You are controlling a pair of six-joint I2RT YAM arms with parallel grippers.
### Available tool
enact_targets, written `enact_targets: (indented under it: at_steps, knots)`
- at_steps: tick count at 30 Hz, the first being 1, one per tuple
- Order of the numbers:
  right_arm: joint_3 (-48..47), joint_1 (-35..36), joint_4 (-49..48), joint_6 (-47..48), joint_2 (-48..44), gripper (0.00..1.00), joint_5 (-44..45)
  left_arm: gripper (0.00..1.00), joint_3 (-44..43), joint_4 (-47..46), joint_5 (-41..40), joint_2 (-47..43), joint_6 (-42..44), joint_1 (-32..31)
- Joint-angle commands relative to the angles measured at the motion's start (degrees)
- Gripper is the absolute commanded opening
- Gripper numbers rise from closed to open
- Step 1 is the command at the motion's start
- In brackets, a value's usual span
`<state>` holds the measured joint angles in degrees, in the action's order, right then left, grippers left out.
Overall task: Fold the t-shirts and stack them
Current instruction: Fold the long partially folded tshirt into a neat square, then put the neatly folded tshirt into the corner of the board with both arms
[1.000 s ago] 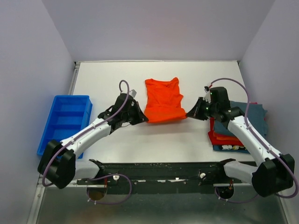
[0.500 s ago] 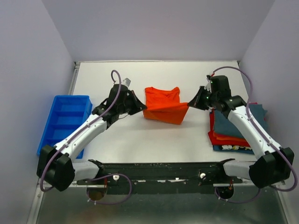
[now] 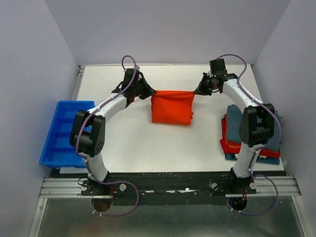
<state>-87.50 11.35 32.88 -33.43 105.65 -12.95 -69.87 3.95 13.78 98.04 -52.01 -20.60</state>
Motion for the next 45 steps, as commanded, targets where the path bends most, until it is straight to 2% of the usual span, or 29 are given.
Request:
enact_targets:
  at_steps: [1,2,3,4,5,6,8,12,16,19,21,24,27,29,33,36,39,42,45]
  knots:
    - [-9.60,-1.86,1.13,-0.23,10.43,0.02,2.76,0.01,-10.80,-2.10,2.03,11.80,0.60,2.23]
    - [-11.70,-2.12,0.69,-0.41,13.16,0.08,2.32,0.10,-12.47,-2.62,2.39,14.61,0.42,2.58]
    - [-14.33,-2.30,1.13,-0.76,15.44,0.26,2.05,0.28,-14.23,-2.97,2.22,16.64,0.24,2.84]
    - [-16.62,-2.48,1.65,-0.93,17.90,0.61,1.70,0.55,-15.64,-3.67,2.30,18.83,-0.11,3.28]
    - [-19.00,-2.56,2.01,-0.76,19.76,0.82,1.70,0.80,-16.87,-3.59,2.39,20.68,-0.11,3.63]
    - [-20.93,-2.48,3.23,-0.67,20.82,0.91,1.96,0.99,-18.19,-3.59,2.91,21.92,0.41,3.90]
    - [-20.96,-2.48,2.63,0.47,20.57,0.91,1.09,0.99,-20.39,-4.74,3.97,23.77,2.08,4.25]
    - [-10.78,-2.48,-5.36,1.35,14.86,0.76,0.47,0.96,-18.56,-6.40,4.15,22.55,5.24,4.60]
    - [-7.60,-1.52,-6.52,2.05,15.20,0.61,-0.76,0.81,-16.80,-5.35,4.41,22.63,7.45,4.60]
    - [-7.24,-0.63,-7.04,2.23,16.87,0.61,-1.46,0.73,-15.57,-6.05,5.55,23.42,7.71,4.60]
    - [-6.98,-0.19,-7.48,2.14,17.57,0.64,-1.64,0.72,-14.95,-6.49,6.08,23.86,7.71,4.60]
    - [-8.55,-0.02,-7.49,2.05,19.50,0.66,-1.73,0.70,-14.60,-6.67,6.26,24.83,7.62,4.69]
    - [-12.76,0.16,-4.42,1.62,22.40,0.61,0.20,0.66,-14.95,-6.23,6.52,26.06,7.27,4.78]
    - [-15.75,0.33,-2.22,1.09,24.94,0.54,1.08,0.66,-15.12,-6.23,6.70,26.76,7.19,4.78]
    - [-19.72,1.12,0.33,0.21,28.73,0.53,3.02,0.66,-16.00,-5.53,6.61,28.17,7.45,4.78]
    - [-21.74,1.65,2.18,0.03,30.06,0.48,4.77,0.65,-17.05,-4.83,6.79,29.22,7.45,4.87]
    - [-22.97,2.09,3.41,0.03,30.67,0.40,5.91,0.65,-18.11,-4.65,6.96,30.37,7.36,4.87]
    - [-24.03,2.36,4.03,0.03,31.20,0.18,6.10,0.63,-19.25,-4.39,7.22,31.24,7.45,4.87]
    - [-24.47,2.36,3.77,0.47,31.46,0.05,6.01,0.63,-19.43,-4.21,6.88,31.42,7.62,4.87]
